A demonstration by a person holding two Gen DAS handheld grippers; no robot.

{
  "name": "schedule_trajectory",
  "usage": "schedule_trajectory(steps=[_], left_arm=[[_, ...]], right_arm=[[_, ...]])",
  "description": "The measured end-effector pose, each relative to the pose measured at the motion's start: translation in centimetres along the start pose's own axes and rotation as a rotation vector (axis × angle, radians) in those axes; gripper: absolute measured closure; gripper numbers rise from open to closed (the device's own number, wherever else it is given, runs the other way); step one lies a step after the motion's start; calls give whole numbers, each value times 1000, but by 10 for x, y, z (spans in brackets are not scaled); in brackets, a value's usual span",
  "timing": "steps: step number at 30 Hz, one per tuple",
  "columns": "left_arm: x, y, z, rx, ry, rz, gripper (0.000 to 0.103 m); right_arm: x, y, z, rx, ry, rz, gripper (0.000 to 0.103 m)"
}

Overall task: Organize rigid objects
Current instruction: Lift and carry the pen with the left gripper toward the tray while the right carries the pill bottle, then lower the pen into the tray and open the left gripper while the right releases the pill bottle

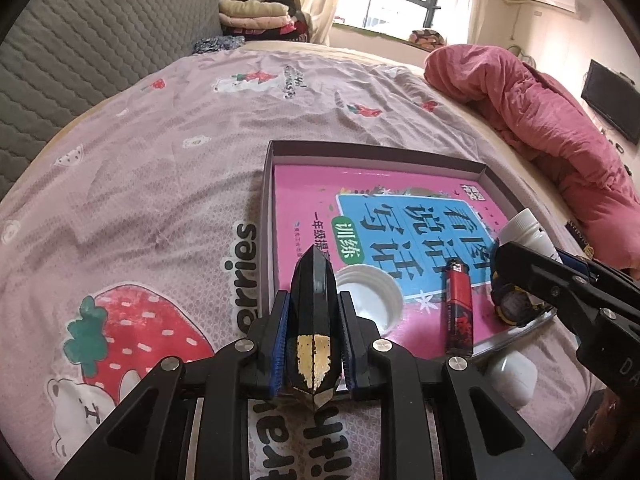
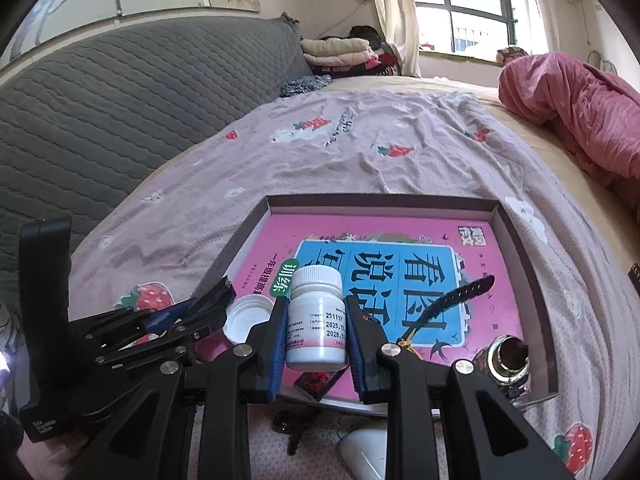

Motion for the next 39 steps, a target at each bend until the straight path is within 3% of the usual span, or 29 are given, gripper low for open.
schedule_trajectory(steps=[39], left_arm=[[2,3,6,-10,63,-29,80]], right_arm=[[-16,44,37,-145,33,-48,75]])
Point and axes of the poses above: each gripper's, at about its wrist camera, not at the fingertips, and z roughly the way its jaws point, x to its right, y to its underside, the point moved 10 cm from there along z, roughly the way its jaws point, and after that the axes turned 7 degrees about x, right-handed, at the moved point
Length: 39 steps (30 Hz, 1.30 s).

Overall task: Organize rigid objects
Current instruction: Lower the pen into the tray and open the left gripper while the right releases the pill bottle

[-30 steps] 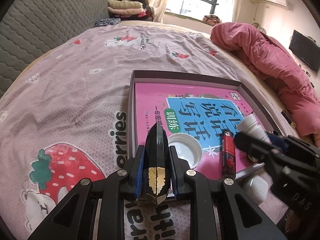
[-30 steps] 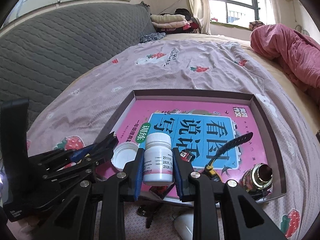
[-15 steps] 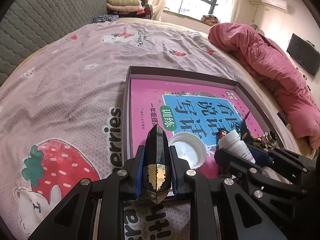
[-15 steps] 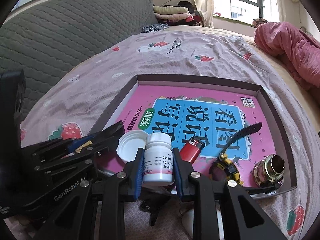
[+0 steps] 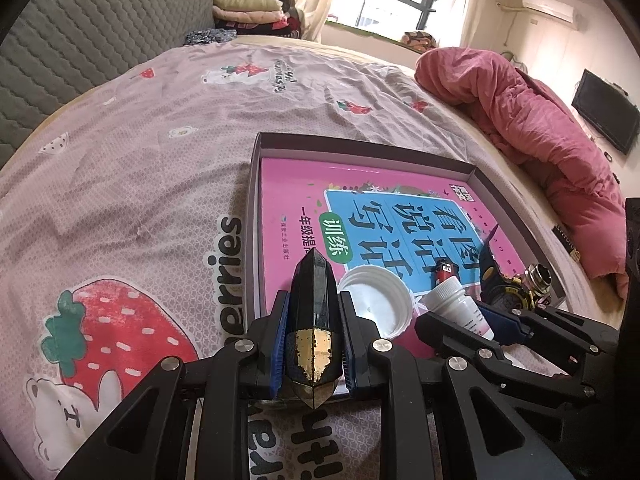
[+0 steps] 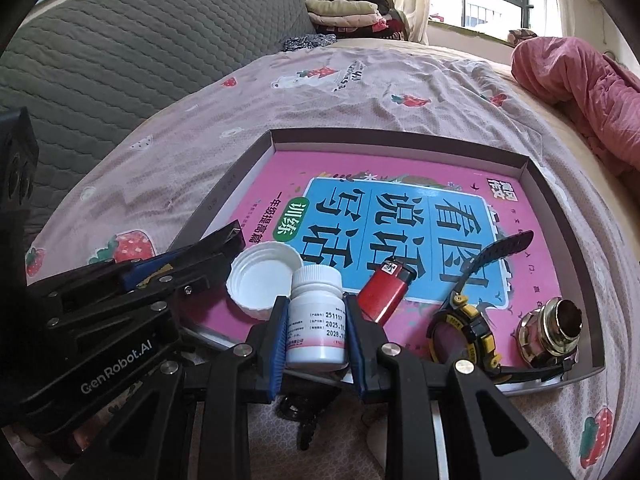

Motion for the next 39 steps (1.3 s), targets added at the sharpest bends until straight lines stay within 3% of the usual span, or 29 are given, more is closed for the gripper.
schedule_trajectory(steps=[21,23,27,39], left_arm=[[0,-2,-5,18,15,4,78],[0,-2,-7,23,11,9,77],[-1,-3,-10,33,10,5,64],[-2,-6,-13,41,16,-3,64]], right_arm=[[7,-2,-27,39,16,36,73],[9,-4,-32,51,24,40,72],[13,-7,-40,67,30,47,72],[19,-10,-57,90,43,55,68]])
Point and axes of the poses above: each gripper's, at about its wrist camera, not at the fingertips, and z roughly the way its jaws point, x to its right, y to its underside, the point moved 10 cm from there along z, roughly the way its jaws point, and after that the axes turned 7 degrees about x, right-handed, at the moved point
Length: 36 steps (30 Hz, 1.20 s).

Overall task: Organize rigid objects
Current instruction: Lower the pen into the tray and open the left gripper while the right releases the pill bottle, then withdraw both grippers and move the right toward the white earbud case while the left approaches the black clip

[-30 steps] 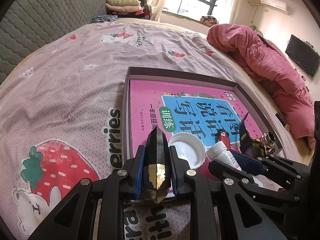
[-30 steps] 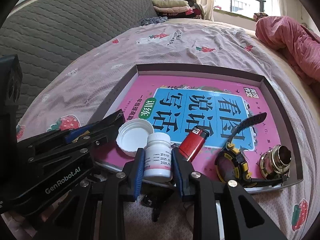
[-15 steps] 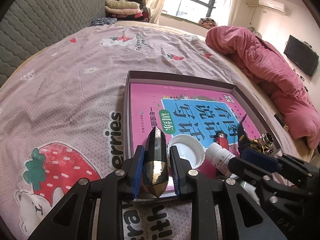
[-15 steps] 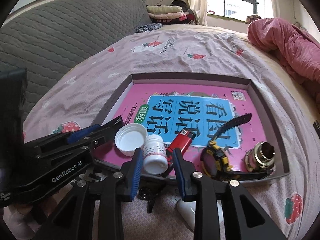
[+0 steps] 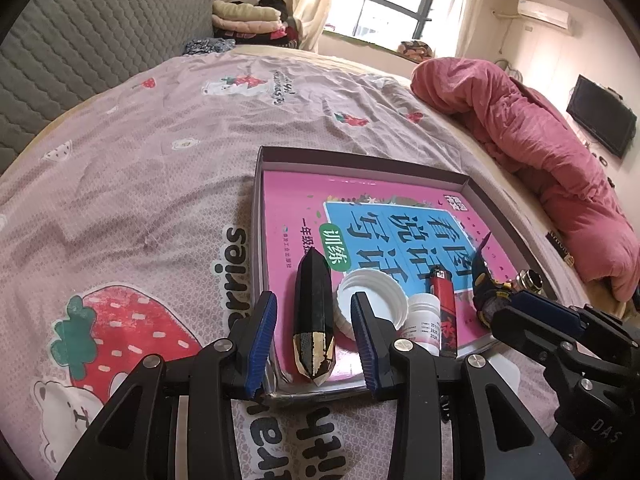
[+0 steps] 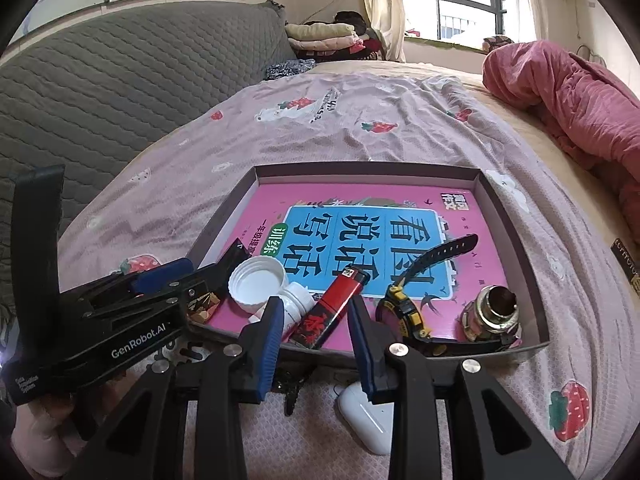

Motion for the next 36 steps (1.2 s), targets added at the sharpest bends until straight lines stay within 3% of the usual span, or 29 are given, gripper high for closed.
schedule_trajectory(steps=[9,13,22,36], left_arm=[[-1,-3,-3,9,-5,1,63],[-2,-6,-8,18,-10,7,54],[2,-12,-26,58,-8,17,48],[43,2,-65,69,12,97,44]], right_arm=[[11,-3,-5,9,17,12,65],[17,-7,-11,29,36,12,58],[39,-14,-32,69,63,26,57],[53,-14,-71,110,50,4,52]])
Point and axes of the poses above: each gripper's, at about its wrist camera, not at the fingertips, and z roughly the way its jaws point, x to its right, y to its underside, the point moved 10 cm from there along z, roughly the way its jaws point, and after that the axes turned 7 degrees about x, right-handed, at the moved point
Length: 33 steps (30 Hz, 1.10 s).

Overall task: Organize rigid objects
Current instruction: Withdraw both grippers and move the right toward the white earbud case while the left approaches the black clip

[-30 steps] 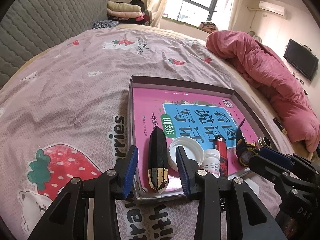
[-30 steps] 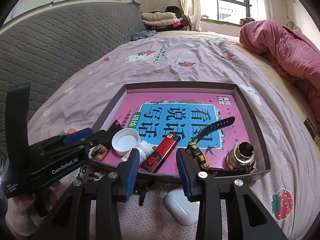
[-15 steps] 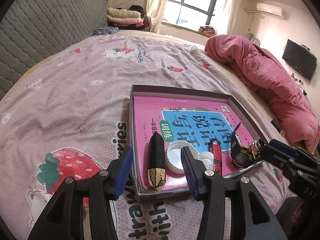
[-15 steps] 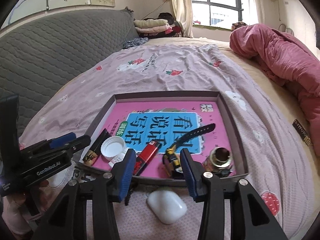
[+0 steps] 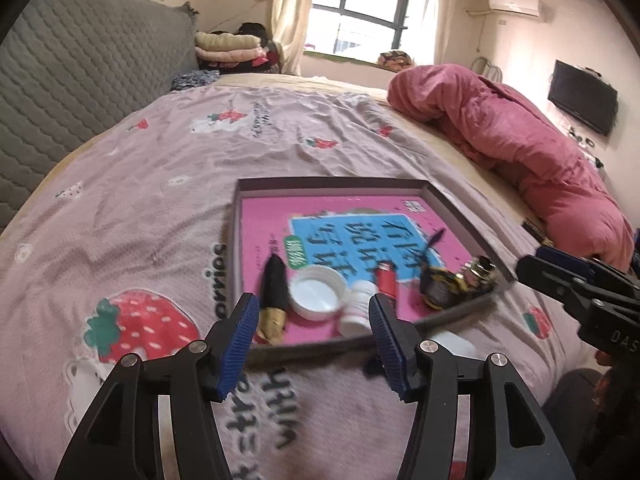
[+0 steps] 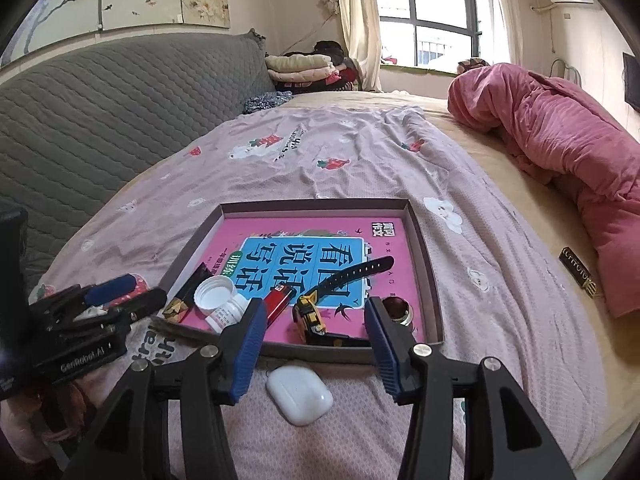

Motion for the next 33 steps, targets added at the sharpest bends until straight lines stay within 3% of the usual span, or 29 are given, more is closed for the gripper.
schedule_trajectory(steps=[3,17,33], left_arm=[[14,6,-10,-12,10,6,35],[37,29,-28,-80,-2,52,35],[49,62,-7,-186,-3,79,35]], right_arm=[[-2,1,-8,5,-12,-13,52],[1,23,-32,-27,-58,-53,50],[-6,65,-10,-127,-104,-96,49]])
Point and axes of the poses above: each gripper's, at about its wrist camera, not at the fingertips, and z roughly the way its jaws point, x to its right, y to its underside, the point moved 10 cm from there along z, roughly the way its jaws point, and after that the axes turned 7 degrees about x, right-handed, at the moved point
